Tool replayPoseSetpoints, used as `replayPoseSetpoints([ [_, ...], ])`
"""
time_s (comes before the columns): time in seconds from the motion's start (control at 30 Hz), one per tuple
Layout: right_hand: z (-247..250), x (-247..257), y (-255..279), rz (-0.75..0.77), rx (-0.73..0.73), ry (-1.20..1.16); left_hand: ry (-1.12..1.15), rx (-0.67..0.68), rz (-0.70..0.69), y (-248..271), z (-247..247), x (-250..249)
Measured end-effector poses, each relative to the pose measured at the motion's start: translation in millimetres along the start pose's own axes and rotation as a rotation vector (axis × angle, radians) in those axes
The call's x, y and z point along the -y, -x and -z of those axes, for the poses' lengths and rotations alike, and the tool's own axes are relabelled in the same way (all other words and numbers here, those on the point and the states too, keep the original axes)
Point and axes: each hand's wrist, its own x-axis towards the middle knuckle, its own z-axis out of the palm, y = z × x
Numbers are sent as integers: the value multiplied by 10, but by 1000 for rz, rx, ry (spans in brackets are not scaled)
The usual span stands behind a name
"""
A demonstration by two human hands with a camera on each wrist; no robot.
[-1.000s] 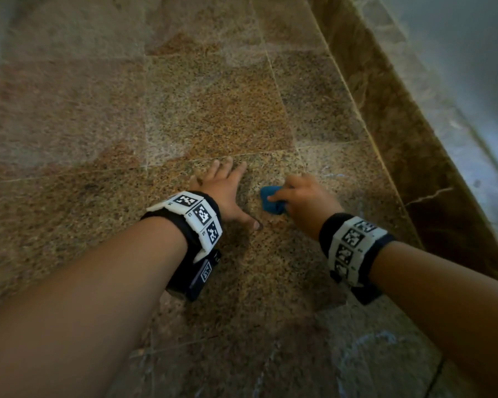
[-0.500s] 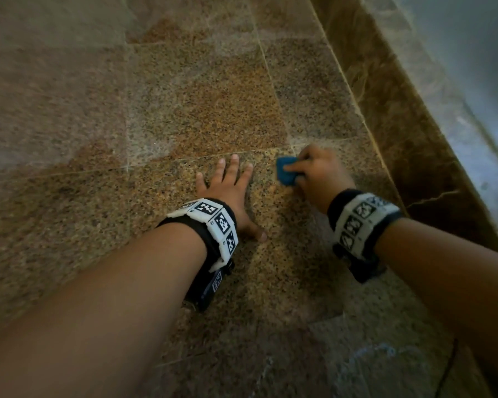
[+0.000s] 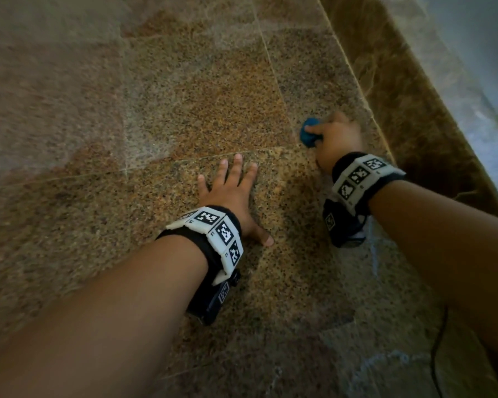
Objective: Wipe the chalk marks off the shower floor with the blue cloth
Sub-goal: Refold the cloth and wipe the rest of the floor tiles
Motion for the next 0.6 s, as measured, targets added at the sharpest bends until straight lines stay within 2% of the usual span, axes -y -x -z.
replayPoseSetpoints([
  [0.17, -121, 48, 327, 270, 77, 3, -13, 1, 8, -7, -1, -18],
  [0.23, -70, -106, 182, 232, 79, -27, -14, -1, 4, 2, -3, -14],
  [0.33, 13, -292, 24, 40, -2, -40, -16, -3, -4, -3, 5, -19],
  [0.43, -121, -108, 170, 157, -45, 76, -21, -5, -3, -9, 8, -24],
  [0.6, -179, 59, 477, 359, 119, 27, -19, -3, 8, -13, 11, -21],
])
